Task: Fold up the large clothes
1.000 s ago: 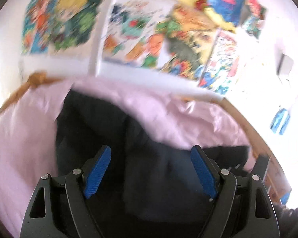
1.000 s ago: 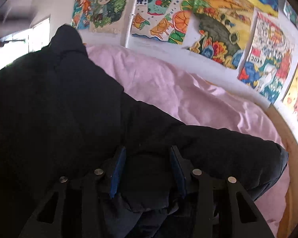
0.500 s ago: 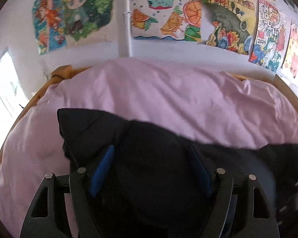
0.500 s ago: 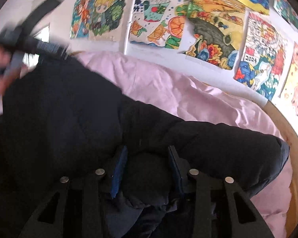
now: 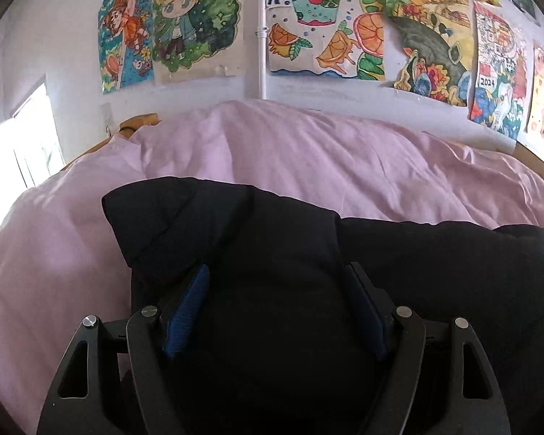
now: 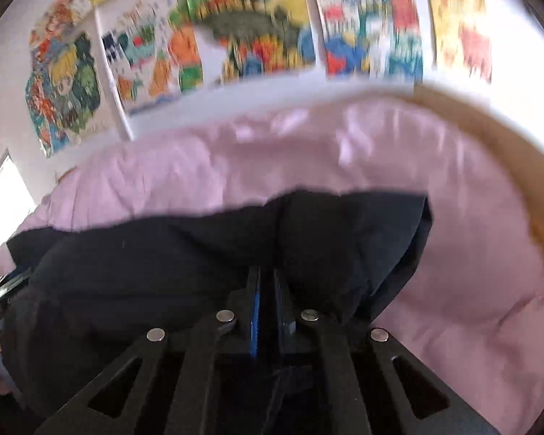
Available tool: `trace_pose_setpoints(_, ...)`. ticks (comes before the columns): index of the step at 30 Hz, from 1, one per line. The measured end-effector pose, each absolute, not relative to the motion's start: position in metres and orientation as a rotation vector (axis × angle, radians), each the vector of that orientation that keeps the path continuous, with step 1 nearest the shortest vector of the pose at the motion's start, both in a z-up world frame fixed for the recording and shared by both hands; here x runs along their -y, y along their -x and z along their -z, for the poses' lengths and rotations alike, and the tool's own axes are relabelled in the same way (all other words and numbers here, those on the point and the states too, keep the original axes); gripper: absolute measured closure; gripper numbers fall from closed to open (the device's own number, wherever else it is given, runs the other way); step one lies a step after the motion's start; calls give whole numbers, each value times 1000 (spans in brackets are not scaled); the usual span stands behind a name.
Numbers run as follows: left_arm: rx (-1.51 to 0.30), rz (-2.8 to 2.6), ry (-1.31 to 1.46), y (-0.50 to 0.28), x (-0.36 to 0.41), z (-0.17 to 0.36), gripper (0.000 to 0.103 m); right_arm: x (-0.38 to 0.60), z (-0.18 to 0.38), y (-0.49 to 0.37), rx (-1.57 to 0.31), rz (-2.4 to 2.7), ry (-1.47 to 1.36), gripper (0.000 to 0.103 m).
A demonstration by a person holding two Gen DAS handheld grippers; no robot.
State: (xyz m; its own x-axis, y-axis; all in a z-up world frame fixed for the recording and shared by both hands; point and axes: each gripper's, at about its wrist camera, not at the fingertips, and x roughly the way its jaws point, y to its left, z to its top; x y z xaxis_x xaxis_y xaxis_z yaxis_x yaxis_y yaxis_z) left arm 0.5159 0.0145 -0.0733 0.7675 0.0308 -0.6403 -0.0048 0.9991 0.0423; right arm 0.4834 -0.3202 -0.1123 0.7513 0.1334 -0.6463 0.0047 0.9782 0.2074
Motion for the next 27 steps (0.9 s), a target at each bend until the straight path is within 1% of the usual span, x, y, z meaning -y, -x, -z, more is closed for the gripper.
trace_pose_setpoints(9, -670, -17, -84, -526, -7, 96, 30, 322, 154, -504, -826, -121, -249, 101)
trace_pose_setpoints(14, -674, -5, -72, -531, -11, 95, 30, 311, 157, -508, -829, -102, -177, 101)
trace_pose_setpoints(18, -688, 2, -94, -518, -9, 70, 31, 304, 130, -497, -798, -83, -115, 99)
trace_pose_setpoints(20, -666, 59, -98, -502, -7, 55, 31, 299, 110, -487, -745, -98, -92, 98)
trace_pose_setpoints(22, -653, 119, -109, -488, -2, 46, 31, 291, 91, -478, -705, -139, -89, 95)
trace_pose_setpoints(27, -698, 187, -142, -476, 4, 49, 30, 273, 71, -456, -649, -176, -4, 94)
